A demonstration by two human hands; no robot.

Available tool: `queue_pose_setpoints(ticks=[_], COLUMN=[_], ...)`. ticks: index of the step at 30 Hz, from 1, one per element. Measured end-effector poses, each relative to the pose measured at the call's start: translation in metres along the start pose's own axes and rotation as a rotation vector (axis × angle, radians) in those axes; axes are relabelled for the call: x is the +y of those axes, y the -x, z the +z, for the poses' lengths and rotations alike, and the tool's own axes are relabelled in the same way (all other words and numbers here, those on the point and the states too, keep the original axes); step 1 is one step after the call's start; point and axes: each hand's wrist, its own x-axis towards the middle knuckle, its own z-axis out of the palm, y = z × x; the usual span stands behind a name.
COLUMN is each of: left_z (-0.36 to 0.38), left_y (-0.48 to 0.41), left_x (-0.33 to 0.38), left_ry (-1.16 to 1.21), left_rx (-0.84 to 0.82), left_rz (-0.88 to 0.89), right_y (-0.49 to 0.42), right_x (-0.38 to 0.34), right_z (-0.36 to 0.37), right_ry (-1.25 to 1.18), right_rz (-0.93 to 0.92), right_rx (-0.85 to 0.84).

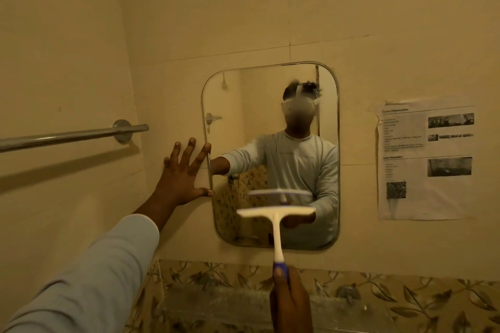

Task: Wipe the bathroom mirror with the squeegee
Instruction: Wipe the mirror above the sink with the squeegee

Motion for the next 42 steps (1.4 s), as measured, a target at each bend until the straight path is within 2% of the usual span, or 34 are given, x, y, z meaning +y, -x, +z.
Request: queue_pose_setpoints(ticks=[4,8,13,21,30,34,42], left_z=[-0.001,-0.002,-0.002,0.0,0.0,-0.001,-0.003], left_y=[0.0,-0.001,-0.001,-0.003,-0.002,0.0,0.0], left_x=[0.0,0.0,-0.001,0.0,0.001,0.0,0.002], left_ry=[0.009,-0.014,-0.022,0.013,-0.012,0.002,0.021], left_rx=[-0.012,-0.004,0.0,-0.013,-0.008,-0.005,-0.032], left_rz=[-0.004,-0.008,0.016,-0.001,-0.007,0.011,-0.009], right_y=[-0.041,-0.078,-0.114,-0.139,-0.139,-0.123,-0.069], right_x=[-0.071,-0.138,-0.194,-0.235,-0.207,-0.161,-0.048], right_z=[0.018,0.05,0.085,0.114,0.101,0.094,0.075], right_ry=[0.001,0.022,-0.018,-0.085,-0.031,-0.065,0.0], right_rz=[-0.222,-0.416,-0.457,-0.465,-0.348,-0.289,-0.148], right_rx=[-0.131,-0.184,-0.249,-0.217,-0.17,-0.194,-0.122])
